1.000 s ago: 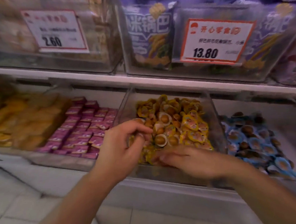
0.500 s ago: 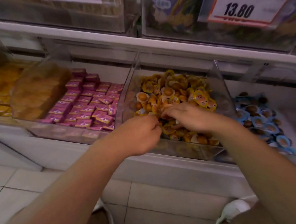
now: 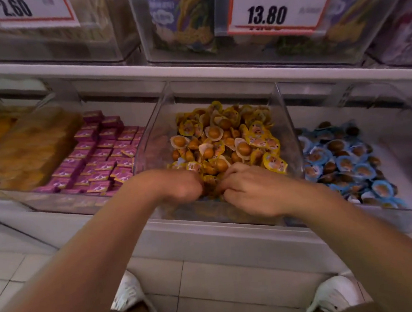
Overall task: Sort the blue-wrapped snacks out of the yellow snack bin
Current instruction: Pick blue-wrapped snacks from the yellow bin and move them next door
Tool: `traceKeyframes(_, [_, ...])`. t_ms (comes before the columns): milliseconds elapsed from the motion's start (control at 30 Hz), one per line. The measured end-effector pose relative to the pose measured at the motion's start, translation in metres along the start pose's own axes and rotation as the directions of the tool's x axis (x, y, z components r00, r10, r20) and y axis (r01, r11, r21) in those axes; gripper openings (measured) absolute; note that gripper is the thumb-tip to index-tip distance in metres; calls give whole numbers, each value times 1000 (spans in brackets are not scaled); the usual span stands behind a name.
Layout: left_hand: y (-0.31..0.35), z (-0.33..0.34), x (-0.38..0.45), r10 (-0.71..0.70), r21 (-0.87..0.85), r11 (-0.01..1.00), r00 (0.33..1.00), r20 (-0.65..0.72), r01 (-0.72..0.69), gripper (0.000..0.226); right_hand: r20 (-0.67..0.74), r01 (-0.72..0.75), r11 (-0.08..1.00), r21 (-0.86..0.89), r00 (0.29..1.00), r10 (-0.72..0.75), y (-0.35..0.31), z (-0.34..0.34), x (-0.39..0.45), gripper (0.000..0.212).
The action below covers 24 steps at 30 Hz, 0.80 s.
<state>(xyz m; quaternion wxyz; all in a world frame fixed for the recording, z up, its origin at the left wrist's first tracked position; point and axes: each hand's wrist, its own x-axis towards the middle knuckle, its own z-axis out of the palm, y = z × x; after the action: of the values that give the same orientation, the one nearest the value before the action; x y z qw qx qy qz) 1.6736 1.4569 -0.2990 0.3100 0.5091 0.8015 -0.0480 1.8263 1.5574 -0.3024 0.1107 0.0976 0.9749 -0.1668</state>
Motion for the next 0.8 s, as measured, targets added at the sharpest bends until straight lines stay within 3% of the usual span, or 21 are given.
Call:
traceKeyframes(67, [1, 0, 1, 12, -31, 999, 999, 45, -10, 34, 49, -9, 1000, -9, 999, 9, 1, 0, 7, 40])
traceKeyframes(200, [-2, 0, -5, 178, 145, 971, 978, 109, -193, 39, -70, -21, 994, 105, 997, 28, 5, -3, 13, 40])
traceKeyframes(267, [-2, 1, -6, 203, -31, 979, 970, 132, -200, 39, -107, -21, 993, 118, 994, 34, 7, -1, 12, 39])
traceKeyframes(367, [-10, -8, -24, 335, -259, 915, 940, 66, -308, 46, -122, -25, 986, 166, 991, 46, 5, -1, 10, 39])
traceKeyframes(467, [-26, -9, -35, 422, -306, 860, 906, -18, -407, 23, -74, -13, 965, 262, 997, 34, 4, -5, 10, 42])
traceKeyframes(633, [-33, -2, -39, 384, -384, 815, 901, -203, -434, 26, -89, -45, 926, 374, 993, 84, 3, -10, 15, 38])
traceKeyframes(700, [-35, -3, -44, 375, -419, 789, 892, -251, -449, 24, -94, 4, 911, 413, 995, 38, -1, -11, 15, 41])
traceKeyframes(800, [-33, -1, -48, 328, -435, 780, 886, -327, -449, 25, 30, -14, 909, 416, 1000, 1, -8, -10, 17, 27])
